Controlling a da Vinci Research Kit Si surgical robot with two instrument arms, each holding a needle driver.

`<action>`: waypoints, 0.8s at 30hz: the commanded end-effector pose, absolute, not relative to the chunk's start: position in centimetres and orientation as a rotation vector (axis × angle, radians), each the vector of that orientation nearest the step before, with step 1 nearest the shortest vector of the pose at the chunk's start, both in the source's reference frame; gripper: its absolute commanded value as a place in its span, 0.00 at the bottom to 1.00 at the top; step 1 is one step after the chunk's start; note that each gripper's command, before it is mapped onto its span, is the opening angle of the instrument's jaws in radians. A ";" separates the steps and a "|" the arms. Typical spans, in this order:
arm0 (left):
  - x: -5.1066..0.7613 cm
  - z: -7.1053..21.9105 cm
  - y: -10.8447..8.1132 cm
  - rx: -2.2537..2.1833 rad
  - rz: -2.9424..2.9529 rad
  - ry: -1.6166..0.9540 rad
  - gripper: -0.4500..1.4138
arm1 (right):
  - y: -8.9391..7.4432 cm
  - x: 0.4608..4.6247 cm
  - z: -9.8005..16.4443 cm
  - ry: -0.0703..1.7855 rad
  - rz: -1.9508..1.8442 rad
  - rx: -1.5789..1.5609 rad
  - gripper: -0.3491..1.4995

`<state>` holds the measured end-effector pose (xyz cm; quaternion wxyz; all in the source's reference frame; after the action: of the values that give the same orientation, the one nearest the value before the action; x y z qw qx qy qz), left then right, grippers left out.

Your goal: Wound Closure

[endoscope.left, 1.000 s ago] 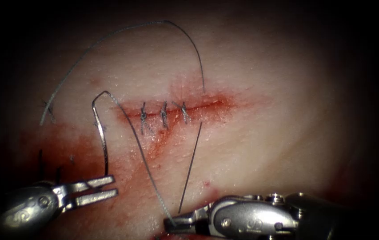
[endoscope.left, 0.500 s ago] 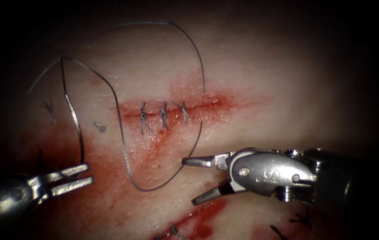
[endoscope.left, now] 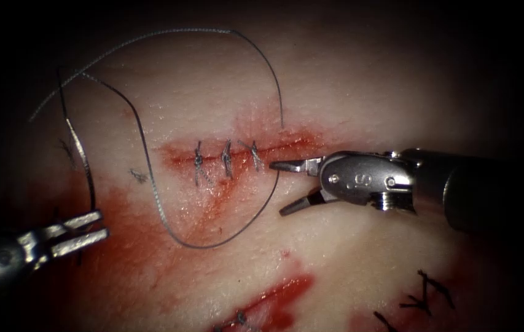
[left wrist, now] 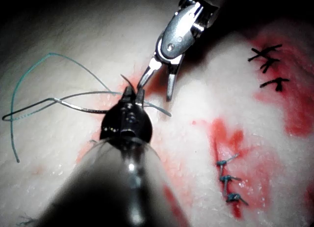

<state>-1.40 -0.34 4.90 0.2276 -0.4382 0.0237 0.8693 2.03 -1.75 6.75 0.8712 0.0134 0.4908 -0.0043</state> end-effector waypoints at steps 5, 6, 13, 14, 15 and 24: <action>-1.48 5.0 -0.3 -1.210 2.397 0.077 0.00 | -1.7 2.17 7.1 1.003 -0.033 0.018 0.90; -1.49 5.0 -0.3 -1.210 2.397 0.078 0.00 | -1.7 2.19 7.2 0.993 -0.038 0.020 0.89; -1.53 5.0 -0.3 -1.224 2.409 0.086 0.00 | -1.8 2.22 7.3 1.014 -0.079 0.066 0.00; -1.53 5.0 -0.3 -1.226 2.415 0.090 0.00 | -1.8 2.22 7.2 1.012 -0.079 0.070 0.00; -1.53 5.0 -0.3 -1.225 2.415 0.090 0.00 | -1.8 2.21 7.2 1.005 -0.088 0.072 0.00; -1.55 5.0 -0.3 -1.231 2.423 0.115 0.00 | -2.0 2.16 6.8 0.990 -0.085 0.092 0.00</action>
<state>-1.50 -0.32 5.01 0.2090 -0.4411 0.0407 0.8718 2.07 -2.04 6.73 0.8793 0.0444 0.4725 -0.0407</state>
